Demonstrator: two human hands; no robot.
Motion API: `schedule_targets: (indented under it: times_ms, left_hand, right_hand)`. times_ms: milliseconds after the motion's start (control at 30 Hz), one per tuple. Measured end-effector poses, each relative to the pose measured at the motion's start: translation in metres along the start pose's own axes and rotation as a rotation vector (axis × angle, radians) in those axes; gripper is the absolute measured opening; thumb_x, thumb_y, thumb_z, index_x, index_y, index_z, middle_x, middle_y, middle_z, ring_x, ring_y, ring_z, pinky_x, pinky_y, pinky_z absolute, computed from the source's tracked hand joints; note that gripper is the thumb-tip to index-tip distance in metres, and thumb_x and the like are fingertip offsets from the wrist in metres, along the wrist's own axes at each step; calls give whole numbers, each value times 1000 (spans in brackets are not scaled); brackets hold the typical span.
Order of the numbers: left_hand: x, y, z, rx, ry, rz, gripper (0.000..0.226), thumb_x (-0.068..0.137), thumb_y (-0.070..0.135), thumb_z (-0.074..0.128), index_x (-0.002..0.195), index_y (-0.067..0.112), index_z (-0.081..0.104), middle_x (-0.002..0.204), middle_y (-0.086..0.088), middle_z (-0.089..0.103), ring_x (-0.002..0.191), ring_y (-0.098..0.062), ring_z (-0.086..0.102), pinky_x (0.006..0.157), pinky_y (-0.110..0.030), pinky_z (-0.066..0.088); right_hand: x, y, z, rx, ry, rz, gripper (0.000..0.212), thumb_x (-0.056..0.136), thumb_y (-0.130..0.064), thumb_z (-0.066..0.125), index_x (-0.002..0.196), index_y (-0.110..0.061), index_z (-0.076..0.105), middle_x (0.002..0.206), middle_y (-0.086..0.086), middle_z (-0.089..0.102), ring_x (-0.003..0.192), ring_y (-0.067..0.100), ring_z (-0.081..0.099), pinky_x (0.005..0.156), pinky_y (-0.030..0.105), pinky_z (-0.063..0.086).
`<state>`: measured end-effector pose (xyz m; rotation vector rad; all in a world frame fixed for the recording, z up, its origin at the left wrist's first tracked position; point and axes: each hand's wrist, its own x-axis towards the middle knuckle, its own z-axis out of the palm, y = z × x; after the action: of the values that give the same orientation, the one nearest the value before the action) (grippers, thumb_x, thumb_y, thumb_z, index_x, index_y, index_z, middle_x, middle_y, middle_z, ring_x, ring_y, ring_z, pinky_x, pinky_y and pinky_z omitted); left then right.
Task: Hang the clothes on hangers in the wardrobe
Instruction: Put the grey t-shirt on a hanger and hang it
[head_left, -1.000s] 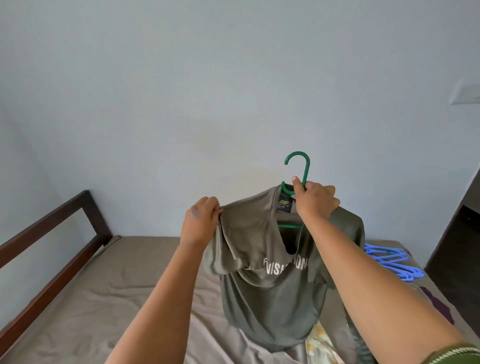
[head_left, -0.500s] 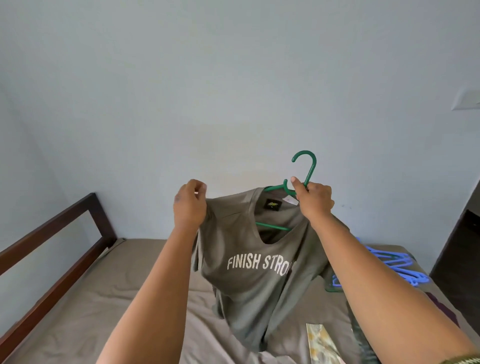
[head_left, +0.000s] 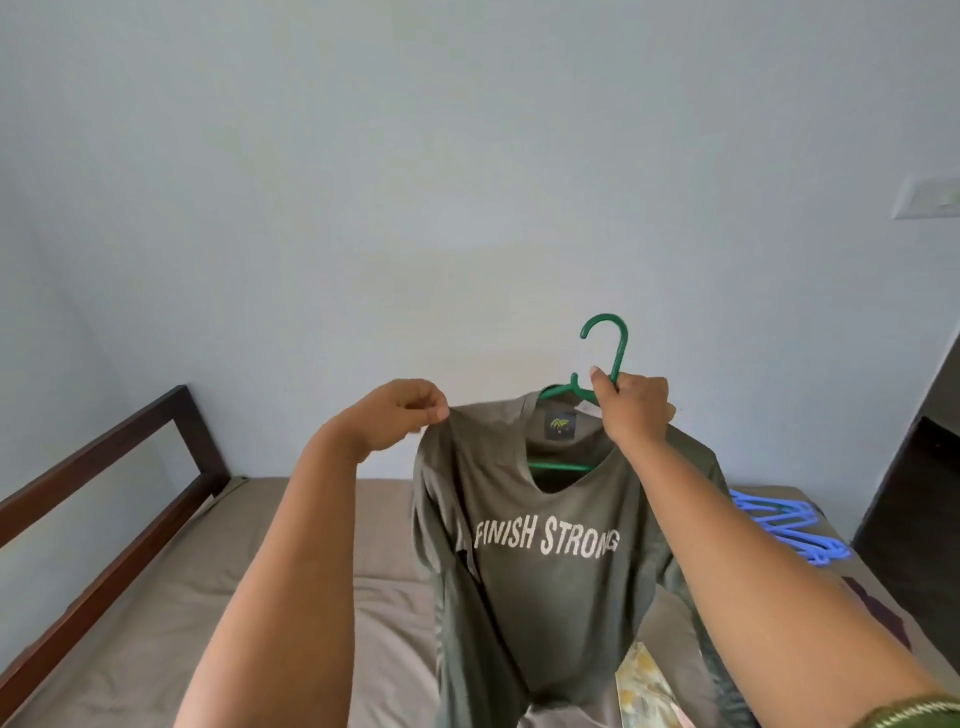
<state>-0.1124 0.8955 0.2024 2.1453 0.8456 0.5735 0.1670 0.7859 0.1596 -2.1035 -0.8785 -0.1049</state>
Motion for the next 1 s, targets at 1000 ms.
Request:
schedule_targets:
  times_ms: [1000]
  left_hand:
    - [2, -13, 60, 416, 414, 201, 19, 100, 35, 47, 92, 21, 57, 79, 8, 59, 77, -16, 53, 65, -29, 38]
  right_hand:
    - [-1, -8, -34, 757, -404, 37, 40, 89, -49, 60, 120, -24, 62, 124, -7, 57, 122, 11, 49, 99, 28, 36]
